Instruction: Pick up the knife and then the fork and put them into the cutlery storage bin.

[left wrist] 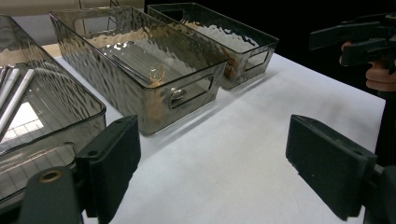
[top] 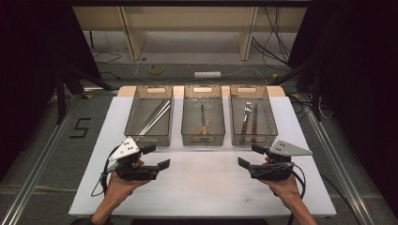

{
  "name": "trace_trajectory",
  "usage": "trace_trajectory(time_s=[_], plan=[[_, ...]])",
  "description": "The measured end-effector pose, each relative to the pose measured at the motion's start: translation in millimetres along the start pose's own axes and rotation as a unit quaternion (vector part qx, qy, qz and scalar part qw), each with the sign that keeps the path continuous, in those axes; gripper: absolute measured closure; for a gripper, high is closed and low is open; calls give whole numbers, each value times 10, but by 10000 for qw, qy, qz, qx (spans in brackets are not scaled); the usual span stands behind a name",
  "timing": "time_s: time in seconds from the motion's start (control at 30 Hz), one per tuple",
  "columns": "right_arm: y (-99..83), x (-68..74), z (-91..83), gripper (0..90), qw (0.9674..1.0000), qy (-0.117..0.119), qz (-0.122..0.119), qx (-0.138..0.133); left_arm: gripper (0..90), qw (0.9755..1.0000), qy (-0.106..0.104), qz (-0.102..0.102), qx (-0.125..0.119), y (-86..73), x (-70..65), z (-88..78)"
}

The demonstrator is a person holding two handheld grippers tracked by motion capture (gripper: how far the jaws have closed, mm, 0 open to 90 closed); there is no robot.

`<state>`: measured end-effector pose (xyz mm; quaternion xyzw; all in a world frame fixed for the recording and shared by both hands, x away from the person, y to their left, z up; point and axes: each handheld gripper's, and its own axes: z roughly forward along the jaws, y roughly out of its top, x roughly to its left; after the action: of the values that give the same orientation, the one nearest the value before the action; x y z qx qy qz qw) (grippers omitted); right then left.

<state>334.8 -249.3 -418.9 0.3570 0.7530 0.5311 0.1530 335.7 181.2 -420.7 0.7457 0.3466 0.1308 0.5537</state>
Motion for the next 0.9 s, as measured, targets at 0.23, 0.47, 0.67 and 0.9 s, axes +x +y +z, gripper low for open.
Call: trace_trajectory(time_s=[0.23, 0.47, 0.67, 0.9], plan=[[-70, 33, -42, 235, 9999, 8, -30, -100, 175, 10000, -13, -44, -23, 3, 18, -7], [-158, 30, -85, 234, 9999, 11, 72, -122, 175, 10000, -31, -69, -36, 3, 16, -5], [-185, 37, -99, 235, 9999, -66, 31, -118, 175, 10000, -40, -73, -34, 3, 16, -5], [-185, 42, -81, 235, 9999, -66, -7, -83, 175, 10000, -37, -72, -30, 3, 15, -3]])
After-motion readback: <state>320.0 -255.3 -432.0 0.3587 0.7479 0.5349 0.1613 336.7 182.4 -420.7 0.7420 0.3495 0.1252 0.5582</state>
